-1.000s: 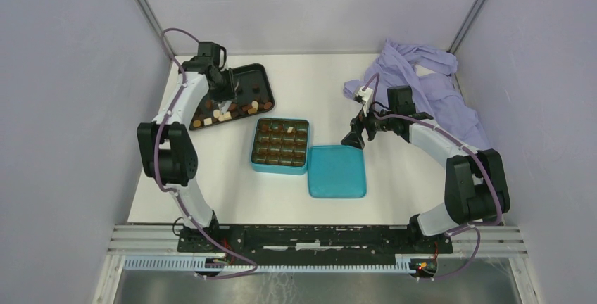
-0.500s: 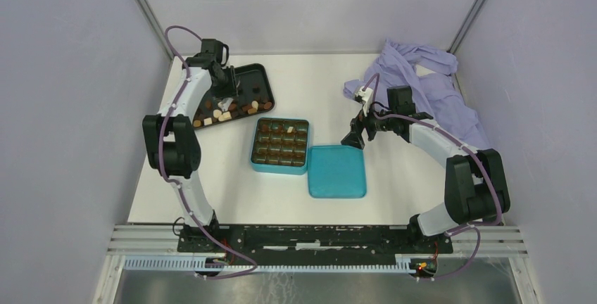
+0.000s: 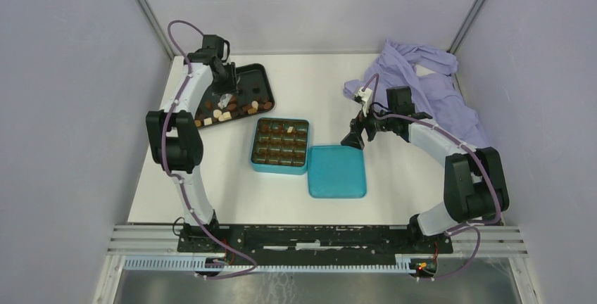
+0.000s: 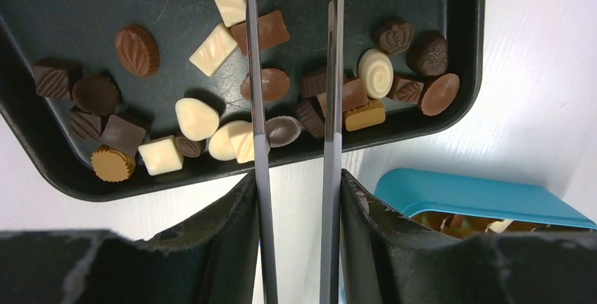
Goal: Pack the chocolate
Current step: Pick up the fake chocolate from the plate.
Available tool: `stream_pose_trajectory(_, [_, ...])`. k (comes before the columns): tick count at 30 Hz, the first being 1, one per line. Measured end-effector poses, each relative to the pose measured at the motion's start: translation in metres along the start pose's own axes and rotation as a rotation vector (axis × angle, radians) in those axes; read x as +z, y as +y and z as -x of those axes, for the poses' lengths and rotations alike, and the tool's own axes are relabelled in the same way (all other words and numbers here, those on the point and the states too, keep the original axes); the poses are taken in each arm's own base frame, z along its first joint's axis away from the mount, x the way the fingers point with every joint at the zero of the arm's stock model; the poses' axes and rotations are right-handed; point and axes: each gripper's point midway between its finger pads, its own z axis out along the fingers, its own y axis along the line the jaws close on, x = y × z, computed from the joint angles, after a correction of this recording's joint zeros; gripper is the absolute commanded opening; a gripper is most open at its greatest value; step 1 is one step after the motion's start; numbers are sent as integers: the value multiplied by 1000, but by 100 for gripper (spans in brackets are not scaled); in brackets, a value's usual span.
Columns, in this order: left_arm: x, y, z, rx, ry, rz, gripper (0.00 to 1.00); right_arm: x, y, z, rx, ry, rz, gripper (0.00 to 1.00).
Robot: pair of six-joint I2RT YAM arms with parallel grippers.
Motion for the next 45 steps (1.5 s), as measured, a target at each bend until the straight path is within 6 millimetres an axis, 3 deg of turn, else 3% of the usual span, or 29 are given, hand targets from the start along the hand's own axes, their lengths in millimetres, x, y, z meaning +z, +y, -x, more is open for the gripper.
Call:
stream_pose_trajectory(21, [16, 6, -13, 46, 67, 22, 47, 0, 0, 0, 1, 0, 0, 92])
stream_pose_trajectory(25, [16, 6, -13, 50, 65, 20, 37, 0, 0, 0, 1, 0, 0, 93])
stream_pose_trajectory(30, [16, 5, -13, 50, 66, 16, 9, 0, 0, 0, 1, 0, 0, 93])
stream_pose_trajectory(32, [16, 5, -12, 50, 65, 16, 3, 0, 0, 0, 1, 0, 0, 93])
stream_pose_trajectory(40, [9, 4, -7, 49, 48, 12, 2, 0, 0, 0, 1, 0, 0, 92])
stream_pose_trajectory(45, [-14, -2, -1, 47, 5, -27, 2, 0, 0, 0, 1, 0, 0, 92])
